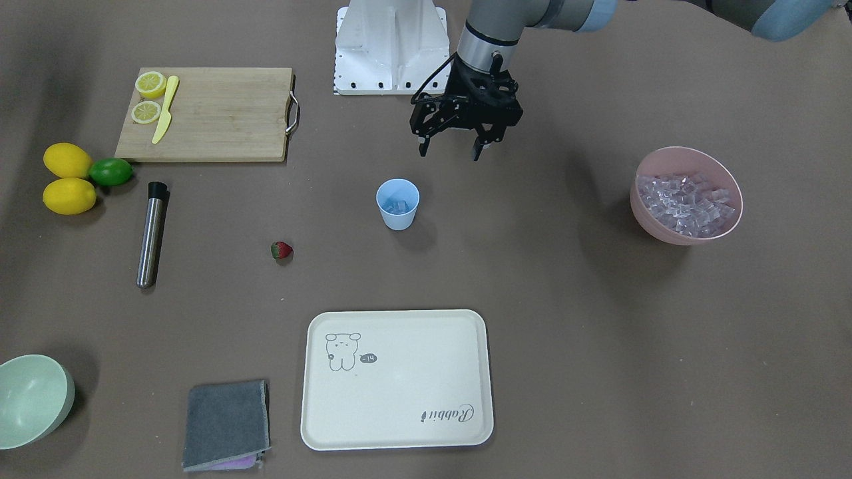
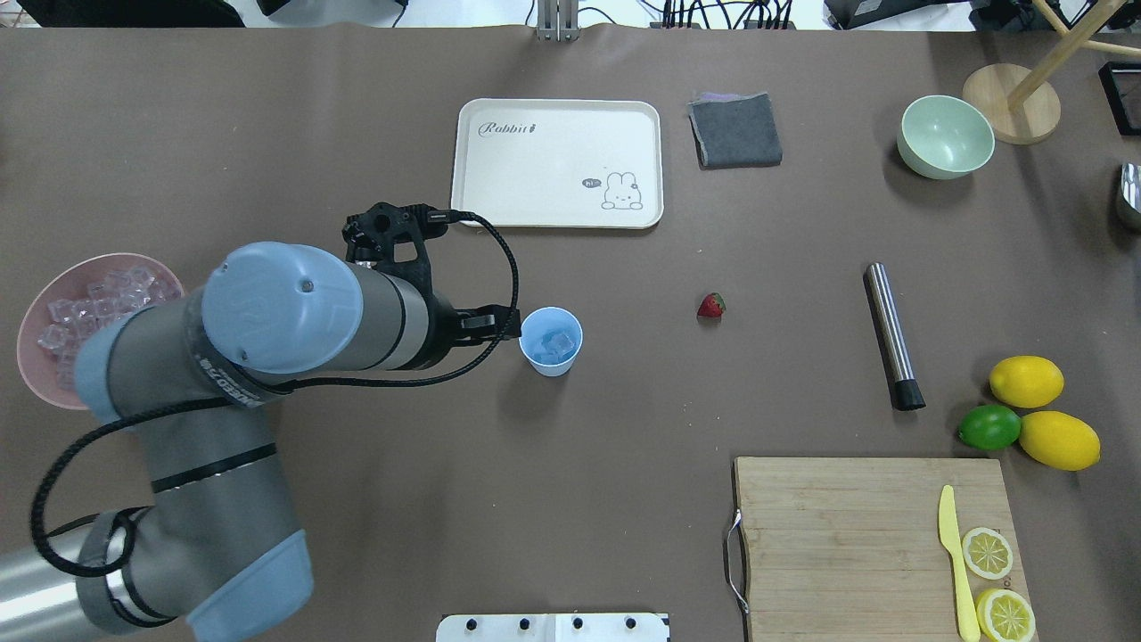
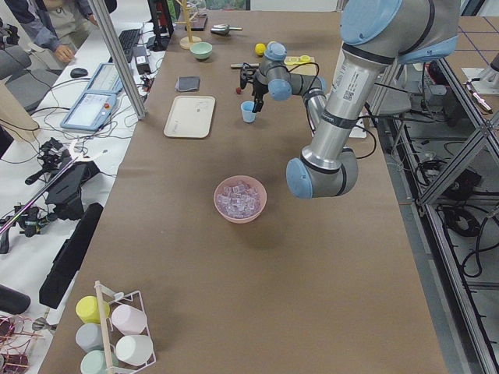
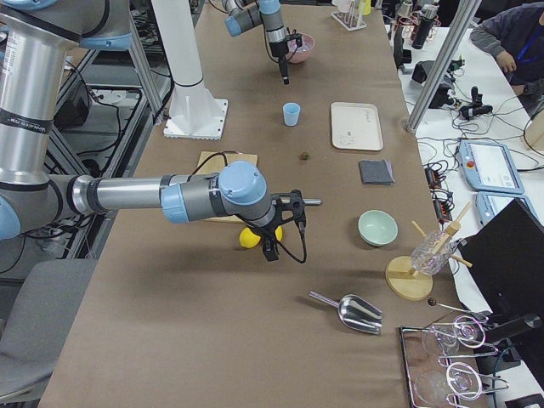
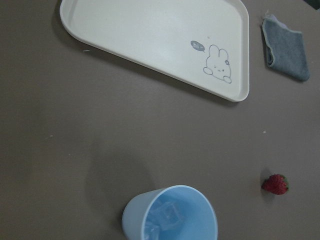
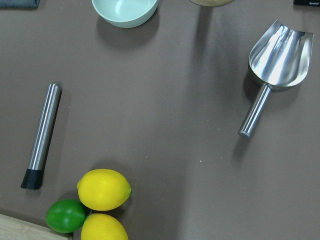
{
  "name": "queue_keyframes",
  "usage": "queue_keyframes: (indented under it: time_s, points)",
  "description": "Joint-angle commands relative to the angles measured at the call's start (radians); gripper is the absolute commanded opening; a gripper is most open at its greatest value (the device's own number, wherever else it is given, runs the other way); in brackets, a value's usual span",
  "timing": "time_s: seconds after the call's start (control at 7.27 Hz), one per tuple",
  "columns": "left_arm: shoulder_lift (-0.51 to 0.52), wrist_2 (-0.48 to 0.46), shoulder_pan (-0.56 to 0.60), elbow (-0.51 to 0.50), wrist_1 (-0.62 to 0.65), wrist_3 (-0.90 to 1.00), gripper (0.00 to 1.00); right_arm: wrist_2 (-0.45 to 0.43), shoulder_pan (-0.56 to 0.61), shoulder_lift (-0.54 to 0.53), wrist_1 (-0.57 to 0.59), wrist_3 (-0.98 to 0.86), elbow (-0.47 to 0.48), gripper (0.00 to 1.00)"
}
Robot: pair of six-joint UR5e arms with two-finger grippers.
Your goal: Mash ice and strawberries in cup
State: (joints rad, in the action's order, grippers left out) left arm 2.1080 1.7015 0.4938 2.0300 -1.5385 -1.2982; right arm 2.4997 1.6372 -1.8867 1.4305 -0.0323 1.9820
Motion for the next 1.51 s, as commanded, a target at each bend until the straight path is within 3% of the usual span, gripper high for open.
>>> queue_keyframes:
  time_s: [0.0, 0.41, 0.69, 0.96, 1.38]
  points:
    - [-0.081, 0.087, 0.128, 0.146, 0.262, 0.275, 0.98, -0.004, 0.0, 0.0, -0.002, 0.041, 0.001, 1.0]
    - [-0.343, 0.352, 0.43, 0.242, 0.256, 0.556, 0.98, -0.005, -0.068, 0.04, -0.004, 0.194, 0.03, 1.0]
    - [-0.463, 0.449, 0.652, 0.222, 0.256, 0.896, 0.98, -0.009, -0.156, 0.076, -0.004, 0.355, 0.075, 1.0]
    - [-0.546, 0.48, 0.876, 0.132, 0.258, 1.204, 0.98, -0.077, -0.308, 0.167, -0.004, 0.608, 0.116, 1.0]
    - [-0.588, 0.521, 1.113, -0.072, 0.256, 1.622, 0.98, -0.252, -0.56, 0.386, 0.005, 0.939, 0.074, 1.0]
